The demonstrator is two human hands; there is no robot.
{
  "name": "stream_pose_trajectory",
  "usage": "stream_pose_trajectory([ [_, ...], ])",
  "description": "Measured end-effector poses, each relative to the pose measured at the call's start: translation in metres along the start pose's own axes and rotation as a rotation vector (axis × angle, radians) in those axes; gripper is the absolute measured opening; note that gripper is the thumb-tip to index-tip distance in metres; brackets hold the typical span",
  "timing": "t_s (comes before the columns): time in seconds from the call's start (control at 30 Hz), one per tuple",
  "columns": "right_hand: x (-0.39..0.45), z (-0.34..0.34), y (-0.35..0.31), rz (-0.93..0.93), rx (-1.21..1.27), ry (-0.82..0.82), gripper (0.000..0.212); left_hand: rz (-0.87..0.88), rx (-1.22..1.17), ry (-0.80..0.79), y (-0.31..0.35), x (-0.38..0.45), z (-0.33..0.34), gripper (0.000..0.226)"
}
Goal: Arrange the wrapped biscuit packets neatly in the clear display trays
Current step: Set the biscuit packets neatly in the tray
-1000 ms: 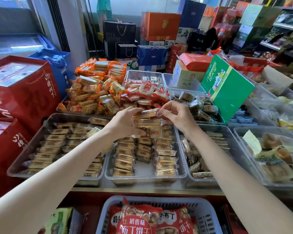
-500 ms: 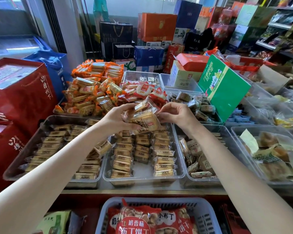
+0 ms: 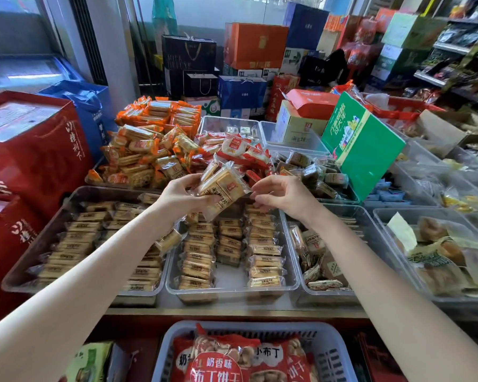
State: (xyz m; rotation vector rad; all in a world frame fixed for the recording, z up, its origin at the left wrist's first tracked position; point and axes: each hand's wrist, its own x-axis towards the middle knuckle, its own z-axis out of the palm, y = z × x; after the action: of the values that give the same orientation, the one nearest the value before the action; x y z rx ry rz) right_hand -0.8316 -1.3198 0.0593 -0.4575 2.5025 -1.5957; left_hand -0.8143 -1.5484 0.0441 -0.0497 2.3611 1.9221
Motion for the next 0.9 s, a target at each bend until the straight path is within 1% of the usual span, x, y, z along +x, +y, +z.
stream_pose_trajectory([
  [0.1, 0.003, 0.007, -0.003, -0.015, 0.017, 0.091, 0.017, 0.001, 0.007, -0.018, 0.002, 0.002, 0.002, 0.067],
  [0.17, 0.005, 0.005, -0.004, -0.009, 0.043, 0.098, 0.018, 0.012, 0.061, -0.056, 0.001, 0.003, 0.002, 0.070],
  [0.23, 0.005, 0.003, -0.005, 0.002, 0.097, 0.099, 0.018, 0.025, 0.150, -0.106, -0.001, 0.001, 0.003, 0.082],
  [0.3, 0.004, 0.005, -0.006, 0.033, 0.155, 0.126, 0.017, 0.021, 0.170, -0.112, -0.005, 0.002, 0.004, 0.094],
  [0.33, 0.005, 0.007, -0.006, 0.044, 0.127, 0.150, 0.016, 0.028, 0.180, -0.103, -0.006, 0.004, 0.005, 0.093],
  [0.4, 0.005, 0.008, -0.006, 0.039, -0.095, 0.174, 0.008, 0.044, 0.254, -0.072, -0.008, 0.008, 0.006, 0.086],
  [0.43, 0.005, 0.008, -0.009, 0.025, -0.219, 0.145, 0.017, 0.065, 0.330, -0.062, -0.007, 0.010, 0.006, 0.084],
  [0.47, 0.005, 0.008, -0.011, 0.014, -0.323, 0.080, 0.037, 0.095, 0.432, -0.059, -0.006, 0.011, 0.006, 0.083],
  [0.53, 0.006, 0.011, -0.017, -0.014, -0.473, -0.105, 0.081, 0.164, 0.619, -0.077, -0.004, 0.010, 0.010, 0.083],
  [0.57, 0.006, 0.016, -0.020, -0.026, -0.536, -0.182, 0.094, 0.196, 0.675, -0.087, -0.004, 0.009, 0.013, 0.084],
  [0.6, 0.007, 0.020, -0.020, -0.035, -0.581, -0.232, 0.098, 0.230, 0.709, -0.094, -0.003, 0.008, 0.017, 0.084],
  [0.63, 0.010, 0.024, -0.018, -0.038, -0.612, -0.250, 0.095, 0.265, 0.724, -0.096, -0.003, 0.008, 0.020, 0.083],
  [0.67, 0.011, 0.027, -0.015, -0.037, -0.639, -0.245, 0.086, 0.285, 0.701, -0.094, -0.003, 0.007, 0.021, 0.083],
  [0.7, 0.013, 0.027, -0.011, -0.031, -0.649, -0.217, 0.076, 0.279, 0.616, -0.090, -0.004, 0.006, 0.021, 0.082],
  [0.73, 0.013, 0.025, -0.005, -0.014, -0.629, -0.179, 0.069, 0.247, 0.481, -0.087, -0.004, 0.004, 0.018, 0.081],
  [0.8, 0.010, 0.019, 0.007, 0.013, -0.516, -0.101, 0.064, 0.192, 0.171, -0.059, -0.008, 0.000, 0.012, 0.071],
  [0.83, 0.007, 0.016, 0.011, 0.011, -0.457, -0.062, 0.064, 0.184, 0.087, -0.040, -0.009, -0.001, 0.009, 0.060],
  [0.87, 0.006, 0.015, 0.015, 0.006, -0.410, -0.034, 0.065, 0.187, 0.069, -0.035, -0.011, -0.002, 0.009, 0.045],
  [0.9, 0.005, 0.015, 0.019, -0.001, -0.371, -0.019, 0.066, 0.201, 0.107, -0.040, -0.012, -0.002, 0.009, 0.030],
])
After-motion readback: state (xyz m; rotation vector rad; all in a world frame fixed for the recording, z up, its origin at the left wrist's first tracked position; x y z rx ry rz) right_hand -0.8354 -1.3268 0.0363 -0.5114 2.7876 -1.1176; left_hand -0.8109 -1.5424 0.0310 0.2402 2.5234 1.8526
